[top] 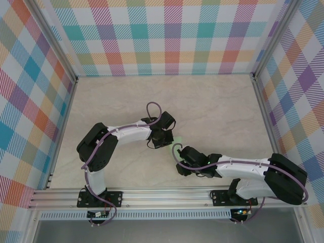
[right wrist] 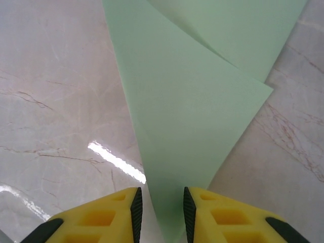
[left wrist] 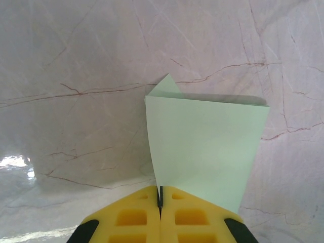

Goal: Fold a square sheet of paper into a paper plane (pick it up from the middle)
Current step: Fold the wing for the fifth time at the center of the table.

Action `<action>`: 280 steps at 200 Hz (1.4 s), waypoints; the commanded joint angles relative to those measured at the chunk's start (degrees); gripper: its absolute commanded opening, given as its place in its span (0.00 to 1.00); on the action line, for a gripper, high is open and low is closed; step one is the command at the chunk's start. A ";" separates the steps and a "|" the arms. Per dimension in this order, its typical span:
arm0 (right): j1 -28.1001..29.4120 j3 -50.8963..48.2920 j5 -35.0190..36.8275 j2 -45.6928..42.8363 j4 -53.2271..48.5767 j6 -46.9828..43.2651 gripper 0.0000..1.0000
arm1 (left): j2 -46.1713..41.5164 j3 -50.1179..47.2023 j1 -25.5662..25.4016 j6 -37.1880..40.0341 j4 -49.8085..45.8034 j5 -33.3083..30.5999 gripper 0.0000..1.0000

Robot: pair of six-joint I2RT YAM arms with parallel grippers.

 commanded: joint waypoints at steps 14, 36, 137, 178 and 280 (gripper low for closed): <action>0.27 0.77 -1.37 3.34 0.46 -0.23 0.22 | -0.62 1.65 -0.34 0.11 -1.52 0.28 0.00; 0.35 1.19 -1.63 5.00 -0.18 -0.20 0.21 | -0.63 1.65 -0.33 0.20 -1.68 0.35 0.00; 0.31 5.20 1.58 -1.15 -7.05 -1.82 0.27 | -0.43 1.69 -0.40 0.20 -2.04 0.15 0.00; 0.35 7.58 1.85 1.02 -6.09 -3.98 0.32 | -0.35 2.00 -0.38 0.35 -2.34 0.16 0.00; 0.36 10.21 6.75 7.32 -6.17 -5.29 0.25 | -0.25 2.19 -0.41 0.55 -2.73 0.31 0.00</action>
